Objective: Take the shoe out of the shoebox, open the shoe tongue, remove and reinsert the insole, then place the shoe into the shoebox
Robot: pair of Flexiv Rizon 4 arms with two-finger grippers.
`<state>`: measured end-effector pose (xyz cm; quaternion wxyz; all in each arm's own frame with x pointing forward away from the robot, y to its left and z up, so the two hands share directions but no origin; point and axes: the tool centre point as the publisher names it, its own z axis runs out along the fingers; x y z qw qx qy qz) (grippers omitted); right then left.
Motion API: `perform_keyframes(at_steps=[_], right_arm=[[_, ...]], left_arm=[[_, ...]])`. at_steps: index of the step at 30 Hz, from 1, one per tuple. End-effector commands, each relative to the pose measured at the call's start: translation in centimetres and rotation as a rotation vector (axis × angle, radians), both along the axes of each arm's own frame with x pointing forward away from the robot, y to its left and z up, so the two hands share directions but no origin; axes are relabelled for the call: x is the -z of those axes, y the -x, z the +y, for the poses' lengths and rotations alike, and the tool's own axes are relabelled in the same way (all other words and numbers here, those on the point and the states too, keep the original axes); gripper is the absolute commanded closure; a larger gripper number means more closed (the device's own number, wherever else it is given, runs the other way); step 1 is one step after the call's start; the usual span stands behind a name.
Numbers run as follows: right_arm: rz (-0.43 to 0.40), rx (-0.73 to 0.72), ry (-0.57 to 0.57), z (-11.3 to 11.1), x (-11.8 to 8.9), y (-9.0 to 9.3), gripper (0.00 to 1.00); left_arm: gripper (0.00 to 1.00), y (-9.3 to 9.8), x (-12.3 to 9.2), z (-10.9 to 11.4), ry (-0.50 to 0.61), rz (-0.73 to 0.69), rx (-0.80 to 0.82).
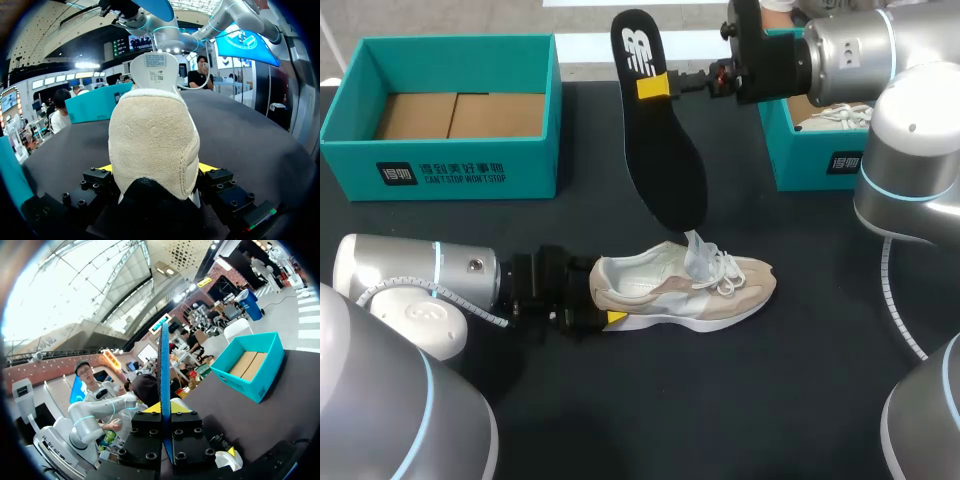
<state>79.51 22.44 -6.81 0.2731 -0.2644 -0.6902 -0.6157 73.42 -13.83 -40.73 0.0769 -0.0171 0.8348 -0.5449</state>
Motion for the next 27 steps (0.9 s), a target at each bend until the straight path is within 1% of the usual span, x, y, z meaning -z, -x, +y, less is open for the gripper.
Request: perform_keyframes(at_steps=[1, 5, 8, 10, 12, 16, 19, 22, 26, 27], right_arm=[[0.004, 0.040, -0.047, -1.4, -1.4, 0.3, 1.00], [-0.030, 0.071, -0.048, -2.6, -3.5, 1.1, 1.00], [-0.041, 0.074, -0.047, -2.7, -4.3, 1.9, 1.00], [-0.050, 0.071, -0.044, -2.5, -4.8, 2.8, 1.00], [-0.036, 0.065, -0.028, -2.3, -5.0, 3.9, 1.00], [-0.029, 0.093, -0.060, -2.5, -5.4, 6.3, 1.00], [-0.032, 0.103, -0.066, -2.8, -5.4, 7.7, 1.00], [-0.065, 0.083, -0.068, -3.1, -5.6, 9.2, 1.00], [-0.022, 0.088, -0.053, -3.6, -5.1, 11.3, 1.00], [-0.021, 0.090, -0.053, -3.7, -5.0, 11.6, 1.00]], left_arm=[[1.00, 0.0, 0.0, -0.1, -0.005, 0.001, 0.001], [1.00, 0.0, 0.0, -0.1, -0.005, 0.001, 0.001], [1.00, 0.0, 0.0, -0.1, -0.005, 0.001, 0.001], [1.00, 0.0, 0.0, -0.1, -0.005, 0.001, 0.001], [1.00, 0.0, 0.0, -0.1, -0.005, 0.001, 0.001], [1.00, 0.0, 0.0, -0.1, -0.005, 0.001, 0.001], [1.00, 0.0, 0.0, -0.1, -0.005, 0.001, 0.001], [1.00, 0.0, 0.0, -0.1, -0.005, 0.001, 0.001], [1.00, 0.0, 0.0, -0.1, -0.005, 0.001, 0.001], [1.00, 0.0, 0.0, -0.1, -0.005, 0.001, 0.001]])
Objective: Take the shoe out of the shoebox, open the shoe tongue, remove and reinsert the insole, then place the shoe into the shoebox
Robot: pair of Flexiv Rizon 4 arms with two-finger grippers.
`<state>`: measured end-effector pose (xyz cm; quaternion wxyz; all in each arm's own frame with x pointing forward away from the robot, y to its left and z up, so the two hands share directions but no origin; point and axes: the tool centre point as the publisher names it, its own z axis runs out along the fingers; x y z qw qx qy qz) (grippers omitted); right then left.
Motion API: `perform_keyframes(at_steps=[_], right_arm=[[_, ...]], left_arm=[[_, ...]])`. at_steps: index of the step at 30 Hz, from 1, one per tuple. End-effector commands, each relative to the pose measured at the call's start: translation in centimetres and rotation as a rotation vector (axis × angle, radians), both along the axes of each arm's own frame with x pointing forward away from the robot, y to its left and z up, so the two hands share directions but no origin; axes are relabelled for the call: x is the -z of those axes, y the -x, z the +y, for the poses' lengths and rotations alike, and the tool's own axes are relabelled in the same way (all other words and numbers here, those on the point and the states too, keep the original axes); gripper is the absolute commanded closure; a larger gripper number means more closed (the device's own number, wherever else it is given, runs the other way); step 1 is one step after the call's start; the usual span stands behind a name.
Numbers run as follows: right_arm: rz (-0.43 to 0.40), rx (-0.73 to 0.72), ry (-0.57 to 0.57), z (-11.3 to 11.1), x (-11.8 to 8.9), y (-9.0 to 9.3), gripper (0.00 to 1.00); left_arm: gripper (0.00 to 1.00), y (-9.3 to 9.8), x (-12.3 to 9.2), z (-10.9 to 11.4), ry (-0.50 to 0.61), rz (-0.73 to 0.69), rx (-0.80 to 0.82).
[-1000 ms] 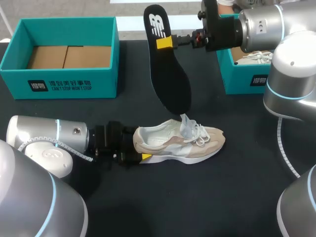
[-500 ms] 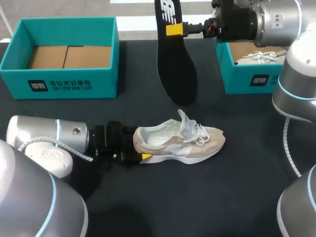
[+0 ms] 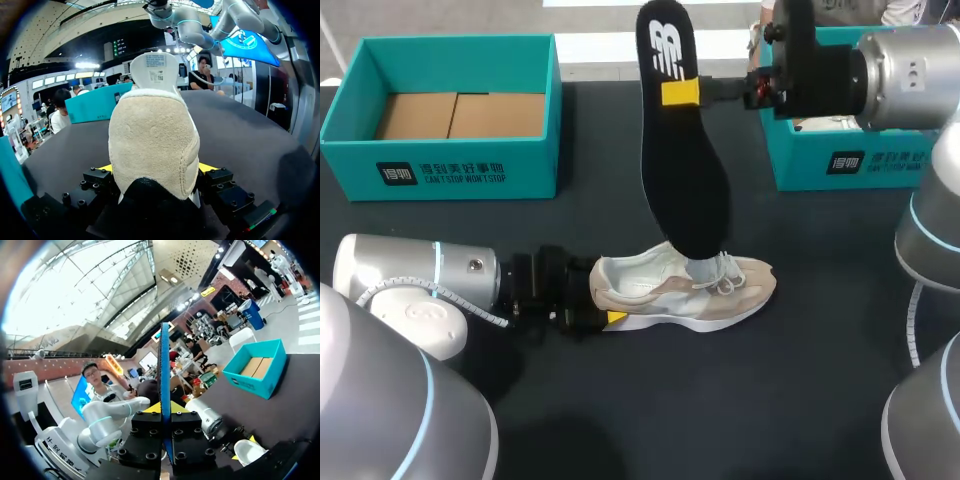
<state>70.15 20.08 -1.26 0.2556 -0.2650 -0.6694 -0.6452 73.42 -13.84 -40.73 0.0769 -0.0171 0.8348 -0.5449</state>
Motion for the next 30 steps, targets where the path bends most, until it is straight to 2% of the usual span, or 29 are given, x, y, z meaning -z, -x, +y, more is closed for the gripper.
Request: perform_keyframes(at_steps=[1, 14, 25, 30], right_arm=[[0.012, 0.041, 0.003, -1.4, 0.6, 2.7, 1.00], [-0.018, 0.029, -0.008, -1.3, 0.4, 6.3, 1.00], [-0.011, 0.020, -0.008, -0.9, 0.7, 7.9, 1.00], [-0.006, 0.006, -0.006, -0.9, 0.7, 8.1, 1.00]], left_arm=[[1.00, 0.0, 0.0, -0.1, -0.005, 0.001, 0.001], [1.00, 0.0, 0.0, -0.1, -0.005, 0.001, 0.001], [1.00, 0.0, 0.0, -0.1, -0.005, 0.001, 0.001], [1.00, 0.0, 0.0, -0.1, -0.005, 0.001, 0.001]])
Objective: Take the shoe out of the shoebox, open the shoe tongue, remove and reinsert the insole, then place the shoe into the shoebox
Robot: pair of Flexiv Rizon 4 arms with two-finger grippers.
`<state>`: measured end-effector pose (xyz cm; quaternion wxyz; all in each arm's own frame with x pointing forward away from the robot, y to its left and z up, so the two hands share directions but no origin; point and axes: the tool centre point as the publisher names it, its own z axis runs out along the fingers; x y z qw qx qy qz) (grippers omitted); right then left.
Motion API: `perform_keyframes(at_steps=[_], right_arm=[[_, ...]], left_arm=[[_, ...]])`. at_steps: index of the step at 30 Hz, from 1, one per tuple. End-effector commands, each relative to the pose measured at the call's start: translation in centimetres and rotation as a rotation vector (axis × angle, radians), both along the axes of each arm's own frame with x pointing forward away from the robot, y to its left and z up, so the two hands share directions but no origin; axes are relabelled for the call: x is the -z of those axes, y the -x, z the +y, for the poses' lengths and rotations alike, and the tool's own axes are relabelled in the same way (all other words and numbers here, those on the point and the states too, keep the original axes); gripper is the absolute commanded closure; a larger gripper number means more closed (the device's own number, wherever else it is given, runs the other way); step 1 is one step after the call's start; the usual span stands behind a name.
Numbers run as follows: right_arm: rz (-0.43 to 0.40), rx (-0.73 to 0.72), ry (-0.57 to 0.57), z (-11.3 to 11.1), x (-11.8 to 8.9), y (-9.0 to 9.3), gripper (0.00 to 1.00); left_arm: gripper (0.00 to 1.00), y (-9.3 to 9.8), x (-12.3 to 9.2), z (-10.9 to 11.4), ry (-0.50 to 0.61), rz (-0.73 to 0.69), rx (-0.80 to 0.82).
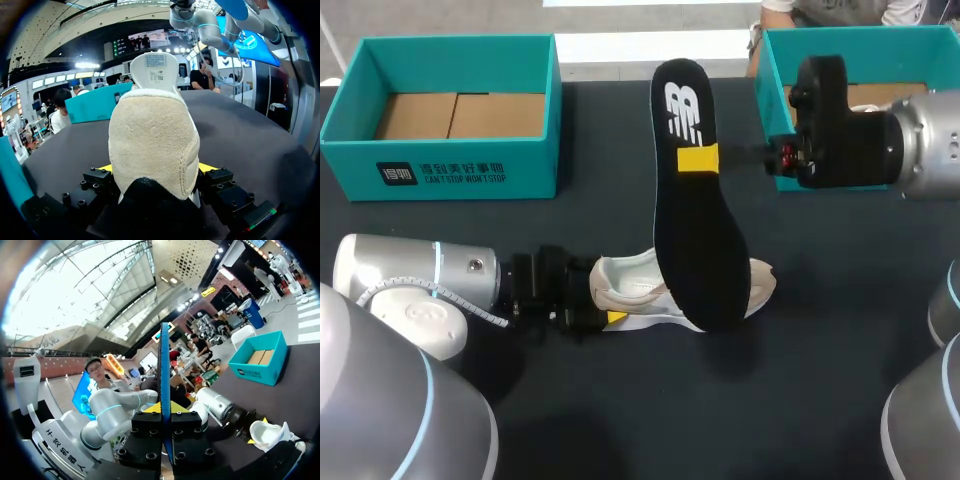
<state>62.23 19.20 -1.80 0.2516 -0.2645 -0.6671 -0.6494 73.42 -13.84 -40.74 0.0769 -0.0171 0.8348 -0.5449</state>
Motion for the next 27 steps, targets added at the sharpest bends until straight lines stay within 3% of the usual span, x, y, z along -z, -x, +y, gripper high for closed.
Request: perform_keyframes(at_steps=[1, 27], right_arm=[[0.008, -0.018, -0.003, 0.07, 0.07, 0.19, 1.00], [-0.001, -0.006, 0.009, 0.15, 0.08, 0.21, 1.00]], left_arm=[[1.00, 0.00, -0.05, -0.08, -0.005, 0.001, 0.001], [1.00, 0.00, -0.05, -0.08, -0.005, 0.001, 0.001]])
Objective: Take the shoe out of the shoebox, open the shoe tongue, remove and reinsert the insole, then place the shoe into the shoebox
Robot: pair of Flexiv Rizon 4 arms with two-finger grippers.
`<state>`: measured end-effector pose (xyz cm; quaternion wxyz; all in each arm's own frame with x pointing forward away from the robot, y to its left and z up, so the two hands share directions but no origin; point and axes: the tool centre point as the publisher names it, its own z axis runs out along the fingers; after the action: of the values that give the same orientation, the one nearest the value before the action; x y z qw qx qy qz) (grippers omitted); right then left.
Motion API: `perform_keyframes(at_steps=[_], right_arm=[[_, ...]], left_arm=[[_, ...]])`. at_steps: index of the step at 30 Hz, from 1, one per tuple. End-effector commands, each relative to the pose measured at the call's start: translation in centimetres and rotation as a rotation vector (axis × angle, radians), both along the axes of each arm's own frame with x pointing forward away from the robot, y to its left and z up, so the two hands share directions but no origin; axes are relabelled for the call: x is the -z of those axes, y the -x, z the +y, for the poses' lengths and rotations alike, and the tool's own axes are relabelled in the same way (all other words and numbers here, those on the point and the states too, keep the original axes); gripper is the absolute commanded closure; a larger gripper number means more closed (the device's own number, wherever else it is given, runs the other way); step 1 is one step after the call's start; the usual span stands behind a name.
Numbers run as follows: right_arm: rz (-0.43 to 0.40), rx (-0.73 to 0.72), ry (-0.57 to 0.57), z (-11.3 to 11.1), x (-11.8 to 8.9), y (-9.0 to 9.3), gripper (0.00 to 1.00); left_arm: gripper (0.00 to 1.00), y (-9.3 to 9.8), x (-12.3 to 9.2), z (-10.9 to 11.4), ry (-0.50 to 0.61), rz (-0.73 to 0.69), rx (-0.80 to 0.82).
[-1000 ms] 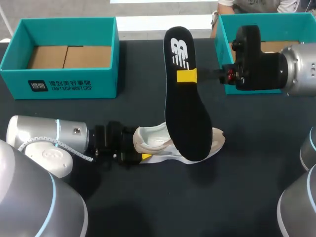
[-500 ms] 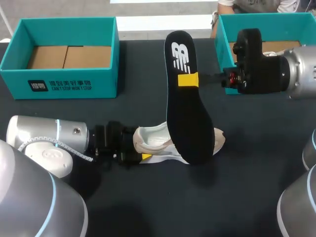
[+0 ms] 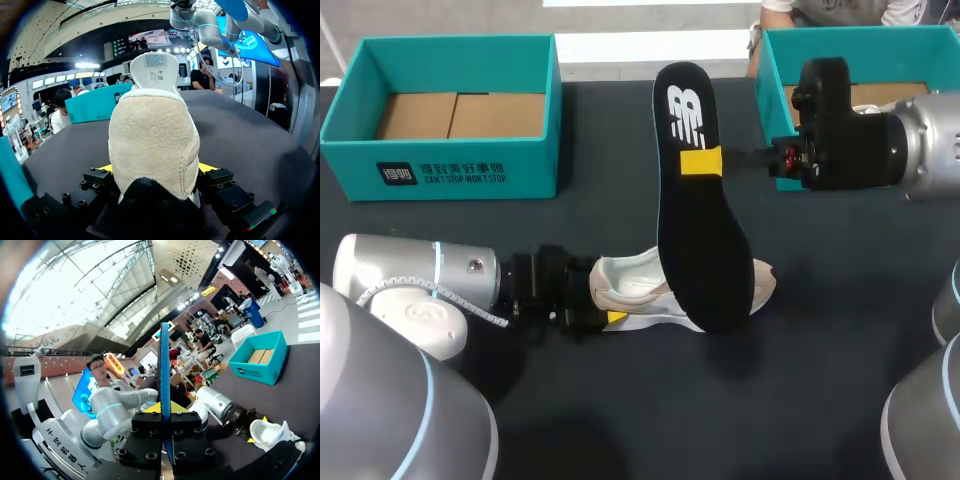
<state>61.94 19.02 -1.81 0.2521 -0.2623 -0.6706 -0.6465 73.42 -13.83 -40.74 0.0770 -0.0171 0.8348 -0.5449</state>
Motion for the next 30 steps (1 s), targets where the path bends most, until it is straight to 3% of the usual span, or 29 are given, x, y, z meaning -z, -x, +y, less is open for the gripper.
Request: perform_keyframes(at_steps=[1, 3, 4, 5, 6, 22, 26, 30], right_arm=[[0.001, 0.001, 0.002, 0.3, 0.1, -0.1, 1.00], [0.001, 0.001, 0.002, 0.3, 0.1, -0.1, 1.00], [0.001, 0.001, 0.002, 0.3, 0.1, -0.1, 1.00], [0.001, 0.001, 0.002, 0.3, 0.1, -0.1, 1.00], [0.001, 0.001, 0.002, 0.3, 0.1, -0.1, 1.00], [0.001, 0.001, 0.002, 0.3, 0.1, -0.1, 1.00], [0.001, 0.001, 0.002, 0.3, 0.1, -0.1, 1.00], [0.001, 0.001, 0.002, 0.3, 0.1, -0.1, 1.00]], left_arm=[[1.00, 0.0, 0.0, -0.1, -0.005, 0.001, 0.001], [0.95, 0.0, 0.0, -0.1, -0.005, 0.001, 0.001], [0.67, 0.0, 0.0, -0.1, -0.005, 0.001, 0.001], [0.09, 0.0, 0.0, -0.1, -0.005, 0.001, 0.001], [0.00, 0.0, 0.0, -0.1, -0.005, 0.001, 0.001], [0.00, 0.4, -1.8, 1.8, -0.207, 0.049, -0.003], [0.00, 0.6, -2.2, 2.7, -0.333, 0.092, 0.011], [0.00, 0.6, -2.2, 2.7, -0.333, 0.092, 0.011]])
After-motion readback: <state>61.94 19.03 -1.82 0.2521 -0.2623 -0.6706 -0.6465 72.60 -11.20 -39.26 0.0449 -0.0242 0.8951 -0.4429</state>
